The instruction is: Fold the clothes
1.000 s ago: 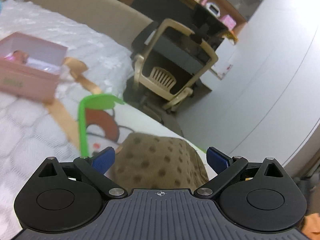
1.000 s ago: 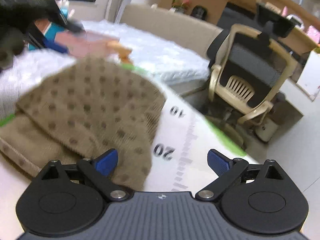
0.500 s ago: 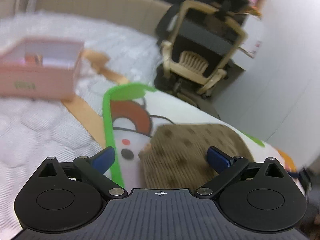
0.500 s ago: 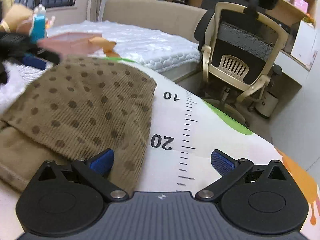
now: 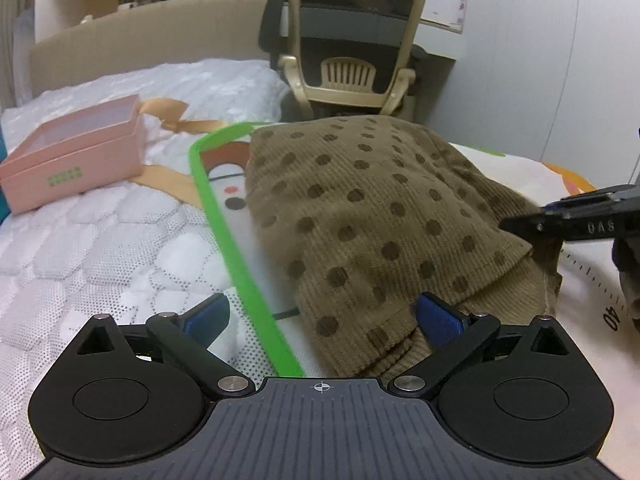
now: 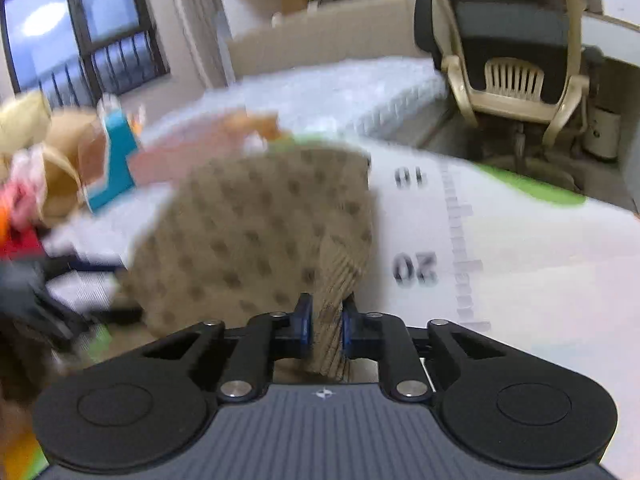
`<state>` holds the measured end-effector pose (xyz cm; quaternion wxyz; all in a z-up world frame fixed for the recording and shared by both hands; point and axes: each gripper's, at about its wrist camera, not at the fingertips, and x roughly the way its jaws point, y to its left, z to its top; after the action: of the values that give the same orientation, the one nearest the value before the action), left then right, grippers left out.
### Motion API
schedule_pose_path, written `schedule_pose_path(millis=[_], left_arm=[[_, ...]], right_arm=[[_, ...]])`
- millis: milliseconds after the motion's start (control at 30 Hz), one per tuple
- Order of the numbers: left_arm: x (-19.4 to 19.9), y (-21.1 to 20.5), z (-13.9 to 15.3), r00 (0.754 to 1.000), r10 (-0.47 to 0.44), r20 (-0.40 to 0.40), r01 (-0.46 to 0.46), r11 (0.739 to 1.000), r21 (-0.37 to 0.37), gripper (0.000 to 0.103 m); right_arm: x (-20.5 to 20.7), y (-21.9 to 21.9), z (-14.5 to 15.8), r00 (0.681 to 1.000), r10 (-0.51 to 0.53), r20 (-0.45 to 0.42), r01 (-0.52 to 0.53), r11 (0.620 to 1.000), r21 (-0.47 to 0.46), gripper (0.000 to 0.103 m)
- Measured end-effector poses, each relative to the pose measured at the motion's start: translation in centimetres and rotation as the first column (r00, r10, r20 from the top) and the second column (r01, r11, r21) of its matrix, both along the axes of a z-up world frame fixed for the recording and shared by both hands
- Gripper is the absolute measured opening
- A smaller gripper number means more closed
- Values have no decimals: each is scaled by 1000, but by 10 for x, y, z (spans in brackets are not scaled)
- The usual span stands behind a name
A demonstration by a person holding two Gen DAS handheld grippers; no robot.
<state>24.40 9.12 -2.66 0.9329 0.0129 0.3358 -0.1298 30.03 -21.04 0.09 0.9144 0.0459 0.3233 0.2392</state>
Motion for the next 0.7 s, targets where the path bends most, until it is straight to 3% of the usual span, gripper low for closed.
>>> schedule_pose_path(millis=[67, 133, 267, 367, 467, 533, 633, 700], left_arm=[[-4, 1, 2, 1000, 3, 1, -3, 1000, 0, 102], [-7, 2, 1, 1000, 5, 0, -5, 1000, 3, 102], [-10, 5, -3, 1000, 16, -10, -16, 1000, 7, 102], [-19, 7, -3, 1000, 27, -14, -26, 999, 23, 102], [-37, 8, 6, 999, 31, 7, -31, 999, 16, 101], [-48, 1, 14, 1000, -4, 31, 5, 1000, -10, 101], [-59, -19, 17, 995, -91, 41, 91, 996, -13, 101], [-57, -33, 10, 992, -125, 29, 124, 991, 45, 101]], right_arm=[[-9, -5, 20, 997, -10, 76, 7, 999, 45, 8], [-16, -14, 37, 990, -43, 134, 40, 999, 26, 8], [-11, -32, 5, 984, -161, 74, 172, 965, -196, 9], [-23, -43, -17, 983, -174, 51, 181, 950, -253, 13], [-42, -43, -15, 986, -126, 112, 151, 955, -254, 34], [-55, -36, -6, 980, -72, 187, 122, 954, -273, 60], [-66, -14, 3, 961, 15, 276, 69, 954, -292, 64], [-68, -2, 10, 955, 64, 289, 25, 955, -296, 67]])
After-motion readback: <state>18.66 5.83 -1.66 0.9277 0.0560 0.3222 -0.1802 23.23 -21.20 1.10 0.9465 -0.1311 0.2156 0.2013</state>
